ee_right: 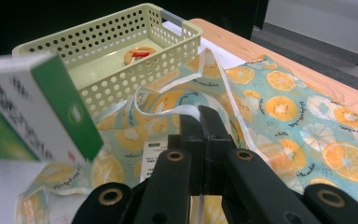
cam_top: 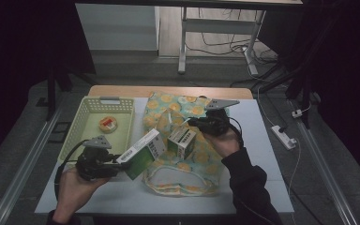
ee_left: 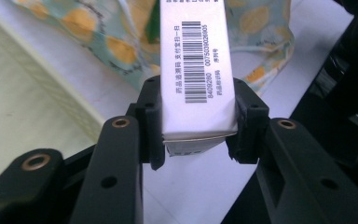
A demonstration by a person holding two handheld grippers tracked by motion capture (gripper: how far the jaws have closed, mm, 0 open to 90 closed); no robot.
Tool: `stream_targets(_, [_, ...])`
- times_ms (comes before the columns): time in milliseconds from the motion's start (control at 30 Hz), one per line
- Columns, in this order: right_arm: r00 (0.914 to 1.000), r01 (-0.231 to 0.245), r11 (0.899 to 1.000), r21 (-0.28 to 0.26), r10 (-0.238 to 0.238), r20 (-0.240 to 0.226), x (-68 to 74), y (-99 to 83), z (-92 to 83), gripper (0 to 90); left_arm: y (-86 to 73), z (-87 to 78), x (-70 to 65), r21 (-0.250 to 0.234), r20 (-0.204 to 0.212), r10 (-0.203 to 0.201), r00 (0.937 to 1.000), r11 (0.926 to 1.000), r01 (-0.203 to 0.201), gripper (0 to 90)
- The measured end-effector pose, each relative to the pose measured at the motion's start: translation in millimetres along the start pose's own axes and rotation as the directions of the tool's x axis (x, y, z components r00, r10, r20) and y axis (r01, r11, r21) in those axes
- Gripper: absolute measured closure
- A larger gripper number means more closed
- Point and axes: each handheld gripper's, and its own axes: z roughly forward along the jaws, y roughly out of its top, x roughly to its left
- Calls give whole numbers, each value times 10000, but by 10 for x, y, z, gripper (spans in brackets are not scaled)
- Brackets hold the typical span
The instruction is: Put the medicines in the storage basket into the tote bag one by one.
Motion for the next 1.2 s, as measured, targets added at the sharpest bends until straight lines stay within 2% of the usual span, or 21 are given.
stream_targets(133, [10000, 22, 10000, -38, -22, -4, 5, 6, -2, 898, 14, 140, -52, 288, 177, 91, 9998, 9995, -96, 620])
stream_targets(500, [9999, 101, 9999, -102, -101, 9, 35, 30, -17, 899, 63, 511, -133, 962, 63, 225, 9997, 9951, -230, 620])
stream_targets(1000, [9998, 189, 9998, -108, -190, -93, 78, 48, -6, 899, 238, 785, -128, 1280, -237, 72, 9997, 9918, -41, 620])
stream_targets(1200, [9998, 179, 9998, -84, -180, -69, 73, 44, -4, 899, 312, 886, -60, 1290, -272, -123, 9996, 9915, 157, 620])
